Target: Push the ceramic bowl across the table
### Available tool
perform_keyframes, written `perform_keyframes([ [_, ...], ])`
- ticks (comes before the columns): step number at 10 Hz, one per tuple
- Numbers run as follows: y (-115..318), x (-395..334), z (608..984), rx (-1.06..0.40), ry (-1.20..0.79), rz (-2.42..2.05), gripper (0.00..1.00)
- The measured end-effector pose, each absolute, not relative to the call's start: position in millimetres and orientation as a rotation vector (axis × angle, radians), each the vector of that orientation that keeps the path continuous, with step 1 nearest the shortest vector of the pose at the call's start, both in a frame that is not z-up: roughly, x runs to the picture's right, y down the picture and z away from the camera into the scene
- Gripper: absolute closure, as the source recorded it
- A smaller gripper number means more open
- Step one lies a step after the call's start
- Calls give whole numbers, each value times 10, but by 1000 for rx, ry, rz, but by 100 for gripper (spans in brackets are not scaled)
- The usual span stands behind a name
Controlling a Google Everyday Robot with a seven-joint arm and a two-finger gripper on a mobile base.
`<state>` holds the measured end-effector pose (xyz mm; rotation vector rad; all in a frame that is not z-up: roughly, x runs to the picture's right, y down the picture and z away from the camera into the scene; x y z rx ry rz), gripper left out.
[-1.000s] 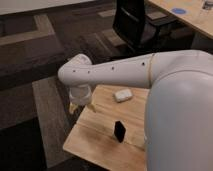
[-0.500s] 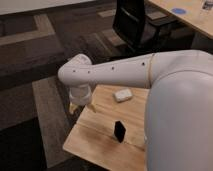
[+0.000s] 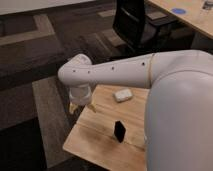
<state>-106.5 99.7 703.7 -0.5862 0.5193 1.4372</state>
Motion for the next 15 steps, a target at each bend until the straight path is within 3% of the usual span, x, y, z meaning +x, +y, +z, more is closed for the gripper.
perform_keyframes([
  [4, 932, -894, 7014, -567, 529, 1493, 35],
  [9, 729, -26, 6944, -592, 546, 1575, 35],
  [14, 515, 1292, 7003, -570, 600, 1516, 35],
  [15, 514, 1254, 7007, -573, 597, 1511, 35],
])
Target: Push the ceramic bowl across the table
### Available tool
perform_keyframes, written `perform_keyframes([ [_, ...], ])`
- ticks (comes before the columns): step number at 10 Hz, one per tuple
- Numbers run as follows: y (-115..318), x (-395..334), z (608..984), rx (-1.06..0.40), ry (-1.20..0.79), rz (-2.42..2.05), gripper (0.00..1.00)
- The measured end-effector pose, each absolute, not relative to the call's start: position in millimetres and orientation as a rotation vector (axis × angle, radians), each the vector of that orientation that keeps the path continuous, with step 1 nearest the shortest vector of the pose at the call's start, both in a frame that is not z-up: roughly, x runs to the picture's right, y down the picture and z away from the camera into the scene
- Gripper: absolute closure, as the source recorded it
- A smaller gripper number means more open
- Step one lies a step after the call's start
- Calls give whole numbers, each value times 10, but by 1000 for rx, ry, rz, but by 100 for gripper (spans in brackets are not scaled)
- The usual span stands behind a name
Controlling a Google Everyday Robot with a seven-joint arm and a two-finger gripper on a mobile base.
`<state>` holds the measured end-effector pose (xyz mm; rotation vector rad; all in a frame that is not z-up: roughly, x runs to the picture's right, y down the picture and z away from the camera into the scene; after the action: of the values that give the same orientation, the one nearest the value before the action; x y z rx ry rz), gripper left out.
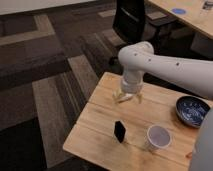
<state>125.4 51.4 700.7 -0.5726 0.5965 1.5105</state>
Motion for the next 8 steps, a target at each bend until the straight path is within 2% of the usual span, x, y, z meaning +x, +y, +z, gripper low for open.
perform_keyframes([
  [4, 537, 1267, 7019, -575, 603, 1509, 35],
  [8, 831, 1712, 7353, -665, 649, 1558, 35],
])
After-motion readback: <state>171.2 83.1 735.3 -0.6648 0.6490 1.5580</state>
